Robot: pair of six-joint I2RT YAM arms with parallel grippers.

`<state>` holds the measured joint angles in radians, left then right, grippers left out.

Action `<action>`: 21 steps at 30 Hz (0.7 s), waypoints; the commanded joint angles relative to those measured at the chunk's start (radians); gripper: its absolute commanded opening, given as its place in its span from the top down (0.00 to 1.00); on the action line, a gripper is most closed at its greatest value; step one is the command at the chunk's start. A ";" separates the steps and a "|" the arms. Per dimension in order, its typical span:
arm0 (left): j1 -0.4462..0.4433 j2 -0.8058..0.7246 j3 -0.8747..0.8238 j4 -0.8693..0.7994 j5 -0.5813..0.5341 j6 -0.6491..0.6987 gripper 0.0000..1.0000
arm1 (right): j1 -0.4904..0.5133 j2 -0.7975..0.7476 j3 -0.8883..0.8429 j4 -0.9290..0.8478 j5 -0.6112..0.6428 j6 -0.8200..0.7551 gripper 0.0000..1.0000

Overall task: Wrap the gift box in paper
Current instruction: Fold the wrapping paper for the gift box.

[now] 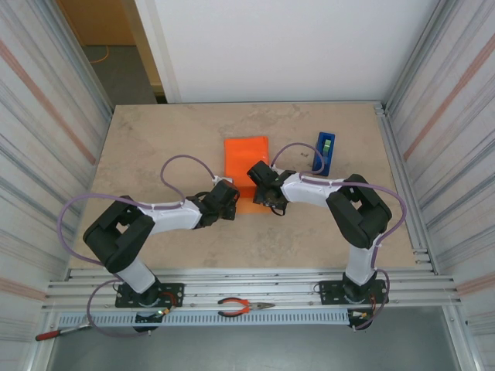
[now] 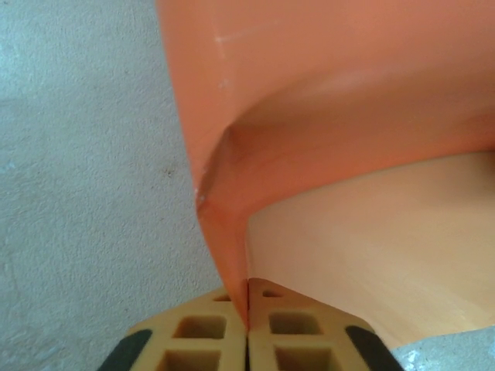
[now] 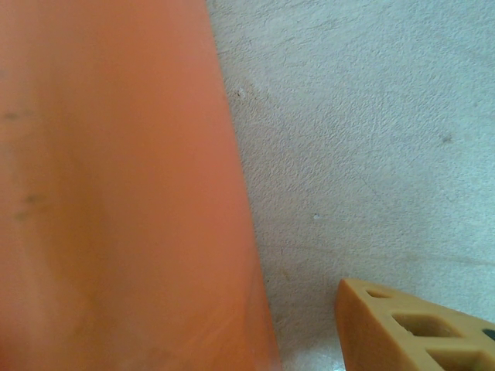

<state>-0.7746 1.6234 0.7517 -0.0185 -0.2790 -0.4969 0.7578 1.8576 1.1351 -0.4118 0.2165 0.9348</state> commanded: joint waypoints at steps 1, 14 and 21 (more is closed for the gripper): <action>-0.008 -0.023 0.017 -0.003 -0.027 0.001 0.75 | 0.002 0.010 -0.017 0.008 0.006 0.027 0.39; -0.008 0.091 0.143 0.005 -0.046 0.058 0.67 | 0.005 -0.013 -0.034 0.008 0.012 0.032 0.39; -0.008 0.119 0.167 -0.002 -0.046 0.060 0.67 | 0.010 -0.060 -0.057 0.006 0.015 0.038 0.39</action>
<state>-0.7746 1.7393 0.8989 -0.0185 -0.3023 -0.4519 0.7597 1.8328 1.0996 -0.3820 0.2199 0.9390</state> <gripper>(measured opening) 0.327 0.611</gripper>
